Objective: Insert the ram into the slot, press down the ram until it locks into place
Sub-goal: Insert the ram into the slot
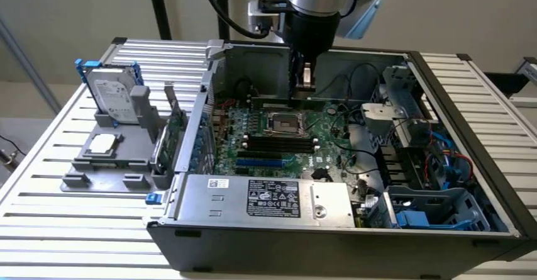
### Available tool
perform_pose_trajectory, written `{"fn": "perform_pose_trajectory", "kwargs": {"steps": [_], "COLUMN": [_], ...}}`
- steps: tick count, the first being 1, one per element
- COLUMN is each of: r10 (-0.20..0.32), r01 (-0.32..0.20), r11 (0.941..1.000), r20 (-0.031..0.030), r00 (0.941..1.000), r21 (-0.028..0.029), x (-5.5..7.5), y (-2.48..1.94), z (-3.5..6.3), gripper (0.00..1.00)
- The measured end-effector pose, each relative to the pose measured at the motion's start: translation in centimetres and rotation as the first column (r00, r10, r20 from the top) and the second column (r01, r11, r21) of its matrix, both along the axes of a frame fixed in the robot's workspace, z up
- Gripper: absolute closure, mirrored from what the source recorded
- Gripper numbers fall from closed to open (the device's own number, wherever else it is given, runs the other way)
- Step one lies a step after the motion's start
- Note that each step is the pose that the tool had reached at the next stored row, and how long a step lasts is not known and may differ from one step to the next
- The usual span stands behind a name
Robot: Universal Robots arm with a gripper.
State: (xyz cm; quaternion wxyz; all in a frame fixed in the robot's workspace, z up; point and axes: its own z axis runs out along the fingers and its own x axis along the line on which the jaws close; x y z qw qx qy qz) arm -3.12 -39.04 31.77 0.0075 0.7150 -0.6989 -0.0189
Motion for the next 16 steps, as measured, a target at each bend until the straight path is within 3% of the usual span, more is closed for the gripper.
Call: {"fn": "perform_pose_trajectory", "kwargs": {"steps": [16], "r10": [-0.006], "r01": [0.006], "r11": [1.0], "r20": [0.0], "r00": [1.0], "r21": [0.0], "x": [0.0], "y": [-0.26], "z": [-2.92], "gripper": [0.87]}}
